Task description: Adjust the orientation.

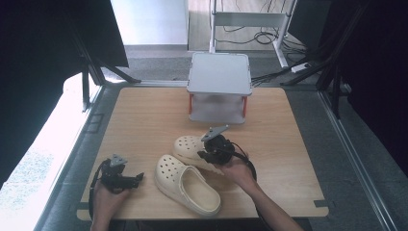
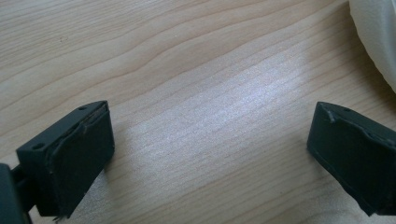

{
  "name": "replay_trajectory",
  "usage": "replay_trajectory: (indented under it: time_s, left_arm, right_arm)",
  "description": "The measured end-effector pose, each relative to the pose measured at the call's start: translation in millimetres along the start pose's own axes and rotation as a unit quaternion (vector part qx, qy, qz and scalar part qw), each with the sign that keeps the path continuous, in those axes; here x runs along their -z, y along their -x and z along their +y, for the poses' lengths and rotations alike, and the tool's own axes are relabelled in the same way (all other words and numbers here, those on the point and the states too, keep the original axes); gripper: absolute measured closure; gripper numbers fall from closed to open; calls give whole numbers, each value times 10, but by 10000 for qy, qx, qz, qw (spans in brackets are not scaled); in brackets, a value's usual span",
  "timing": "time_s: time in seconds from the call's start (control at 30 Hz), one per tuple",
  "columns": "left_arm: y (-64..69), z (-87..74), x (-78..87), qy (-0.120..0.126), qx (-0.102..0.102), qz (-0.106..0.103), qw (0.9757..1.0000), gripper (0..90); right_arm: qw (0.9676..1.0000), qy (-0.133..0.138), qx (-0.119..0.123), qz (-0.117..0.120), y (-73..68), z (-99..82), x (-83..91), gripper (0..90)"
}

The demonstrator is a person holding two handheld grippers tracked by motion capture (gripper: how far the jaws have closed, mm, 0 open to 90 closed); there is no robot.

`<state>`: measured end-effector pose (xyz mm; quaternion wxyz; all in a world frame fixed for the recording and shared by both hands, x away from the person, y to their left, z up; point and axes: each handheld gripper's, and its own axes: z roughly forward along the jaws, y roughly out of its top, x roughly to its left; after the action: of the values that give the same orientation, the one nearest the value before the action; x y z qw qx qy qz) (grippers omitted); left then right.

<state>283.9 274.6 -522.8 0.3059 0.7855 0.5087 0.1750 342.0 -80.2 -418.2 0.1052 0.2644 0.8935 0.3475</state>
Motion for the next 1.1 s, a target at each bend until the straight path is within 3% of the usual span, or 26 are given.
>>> replay_trajectory:
  time_s: [0.1,0.27,0.6,0.7,0.87,1.1]
  left_arm:
    - [-2,1,0,0,-16,3,10000,7]
    - [0,1,-1,-1,-12,2,10000,7]
    - [1,1,-2,3,-9,2,10000,7]
    - [2,2,-3,4,-8,2,10000,7]
    - [2,2,-2,4,-5,-4,10000,8]
    - [1,3,-2,-3,-10,-7,10000,8]
  right_arm:
    - [10000,-61,24,36,-37,-12,-60,770]
    - [9985,-211,-158,488,-24,-100,-104,772]
    - [9947,-300,-303,932,4,-247,-106,751]
    - [9946,-252,-199,990,-15,-247,-117,664]
    - [9963,-85,-122,852,20,-205,6,437]
    - [9963,-70,64,852,19,-255,208,295]
